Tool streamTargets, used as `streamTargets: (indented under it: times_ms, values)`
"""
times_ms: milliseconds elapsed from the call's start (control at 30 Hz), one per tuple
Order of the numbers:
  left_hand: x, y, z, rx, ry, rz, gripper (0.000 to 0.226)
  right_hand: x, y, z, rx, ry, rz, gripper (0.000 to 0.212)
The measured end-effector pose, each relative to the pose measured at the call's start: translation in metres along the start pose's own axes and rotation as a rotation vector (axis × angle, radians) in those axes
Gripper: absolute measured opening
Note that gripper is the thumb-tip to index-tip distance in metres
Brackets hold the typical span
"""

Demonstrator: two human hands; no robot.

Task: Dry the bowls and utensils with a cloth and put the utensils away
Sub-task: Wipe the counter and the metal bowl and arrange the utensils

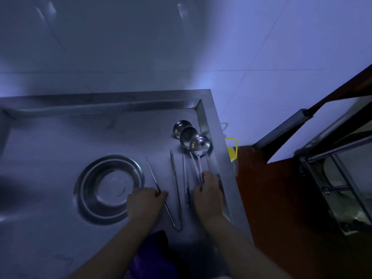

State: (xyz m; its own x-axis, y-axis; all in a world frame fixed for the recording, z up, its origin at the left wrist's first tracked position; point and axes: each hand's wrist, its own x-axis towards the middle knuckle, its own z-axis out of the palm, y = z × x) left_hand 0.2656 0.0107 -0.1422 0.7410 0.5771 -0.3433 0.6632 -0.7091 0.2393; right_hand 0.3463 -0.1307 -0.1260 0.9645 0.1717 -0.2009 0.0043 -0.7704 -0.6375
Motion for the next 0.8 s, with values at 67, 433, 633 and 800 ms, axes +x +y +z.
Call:
streamTargets:
  times_ms: [67,433,633,800]
  values:
    - [0.001,-0.001,0.000,-0.025,-0.013,0.002,0.049,0.007,-0.006,0.007,0.002,-0.014,-0.023,0.027]
    - [0.000,-0.015,-0.009,-0.157,0.021,0.023,0.035,0.030,-0.029,0.034,-0.127,0.054,-0.087,0.025]
    - [-0.002,-0.021,-0.011,-0.210,0.064,0.017,0.030,0.034,-0.030,0.038,-0.060,0.136,-0.133,0.017]
    - [-0.002,-0.024,-0.013,-0.201,0.090,0.003,0.029,0.047,-0.037,0.047,-0.035,0.104,-0.157,0.023]
